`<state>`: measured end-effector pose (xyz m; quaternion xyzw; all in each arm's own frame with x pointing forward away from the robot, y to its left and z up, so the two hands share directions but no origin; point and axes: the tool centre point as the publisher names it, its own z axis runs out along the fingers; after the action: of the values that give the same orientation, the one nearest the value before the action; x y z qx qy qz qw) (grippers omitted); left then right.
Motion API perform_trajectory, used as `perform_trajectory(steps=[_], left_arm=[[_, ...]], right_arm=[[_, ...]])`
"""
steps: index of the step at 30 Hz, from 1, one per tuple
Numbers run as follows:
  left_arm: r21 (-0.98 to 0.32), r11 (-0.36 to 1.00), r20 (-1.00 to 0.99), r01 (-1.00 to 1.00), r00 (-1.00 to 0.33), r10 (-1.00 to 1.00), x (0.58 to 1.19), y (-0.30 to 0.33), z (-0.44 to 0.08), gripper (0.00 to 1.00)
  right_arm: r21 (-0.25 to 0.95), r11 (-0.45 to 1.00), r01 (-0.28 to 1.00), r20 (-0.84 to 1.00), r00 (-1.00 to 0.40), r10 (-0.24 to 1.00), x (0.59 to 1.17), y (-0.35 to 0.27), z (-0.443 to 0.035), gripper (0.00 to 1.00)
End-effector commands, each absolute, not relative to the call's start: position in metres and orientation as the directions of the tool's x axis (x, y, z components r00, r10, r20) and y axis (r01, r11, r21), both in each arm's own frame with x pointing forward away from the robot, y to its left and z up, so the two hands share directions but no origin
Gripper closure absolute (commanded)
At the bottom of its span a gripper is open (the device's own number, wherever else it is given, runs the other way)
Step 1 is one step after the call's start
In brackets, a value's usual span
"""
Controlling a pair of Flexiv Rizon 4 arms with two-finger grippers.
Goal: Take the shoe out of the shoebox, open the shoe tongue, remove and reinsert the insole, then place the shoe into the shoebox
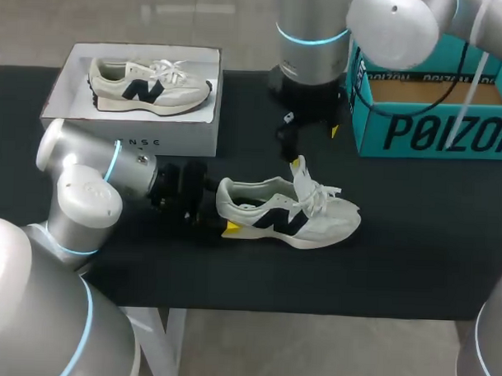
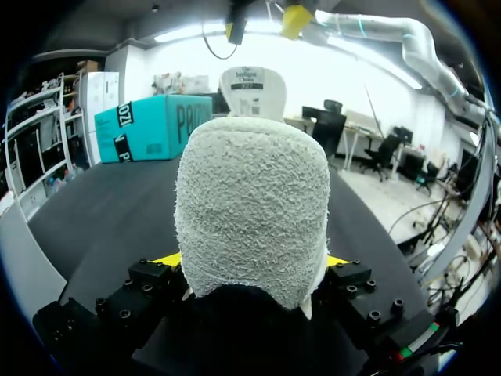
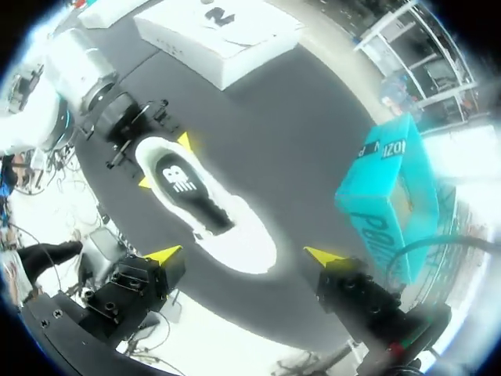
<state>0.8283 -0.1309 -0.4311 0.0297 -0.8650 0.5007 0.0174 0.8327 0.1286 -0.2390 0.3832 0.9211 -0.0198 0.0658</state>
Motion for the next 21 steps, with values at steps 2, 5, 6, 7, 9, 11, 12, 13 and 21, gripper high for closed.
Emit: perform_trajectory(steps=[2, 5, 6, 7, 9, 11, 12, 13, 21], left_arm=[[-0.866, 0.495, 0.058, -0.069, -0.998, -0.037, 0.827, -0.133, -0.436, 1.00], [-0.866, 0.495, 0.058, -0.069, -0.998, -0.037, 0.827, -0.133, -0.436, 1.00], [-0.866, 0.495, 0.058, -0.069, -0.998, -0.037, 0.827, -0.133, -0.436, 1.00], [-0.866, 0.495, 0.058, -0.069, -0.998, -0.037, 0.827, -0.133, -0.436, 1.00], [-0.866, 0.495, 0.058, -0.069, -0.998, -0.037, 0.827, -0.133, -0.436, 1.00], [-0.866, 0.495, 0.058, -0.069, -0.998, -0.037, 0.827, -0.133, -0.436, 1.00], [-0.866, 0.495, 0.058, -0.069, -0.998, -0.037, 0.827, -0.133, -0.436, 1.00], [-0.866, 0.495, 0.058, -0.069, -0.998, -0.037, 0.827, -0.133, -0.436, 1.00], [-0.866, 0.495, 0.058, -0.069, -0.998, -0.037, 0.827, -0.133, -0.436, 1.00]], right_arm=[[-0.053, 0.999, 0.002, -0.132, -0.991, -0.005, 0.827, 0.149, -0.257, 0.00], [-0.107, 0.992, -0.070, -0.126, -0.988, -0.084, 0.820, 0.163, -0.269, 0.00], [-0.112, 0.990, -0.082, -0.117, -0.989, -0.095, 0.819, 0.167, -0.273, 0.01], [-0.146, 0.984, -0.106, -0.115, -0.986, -0.123, 0.816, 0.171, -0.277, 0.55], [-0.139, 0.981, -0.133, -0.111, -0.983, -0.148, 0.812, 0.178, -0.279, 1.00], [-0.152, 0.976, -0.155, -0.099, -0.980, -0.171, 0.808, 0.183, -0.281, 1.00], [-0.151, 0.976, -0.158, -0.088, -0.981, -0.172, 0.807, 0.184, -0.283, 1.00], [-0.165, 0.970, -0.176, -0.084, -0.978, -0.192, 0.806, 0.186, -0.285, 1.00], [-0.189, 0.968, -0.164, -0.057, -0.982, -0.178, 0.802, 0.189, -0.290, 1.00]])
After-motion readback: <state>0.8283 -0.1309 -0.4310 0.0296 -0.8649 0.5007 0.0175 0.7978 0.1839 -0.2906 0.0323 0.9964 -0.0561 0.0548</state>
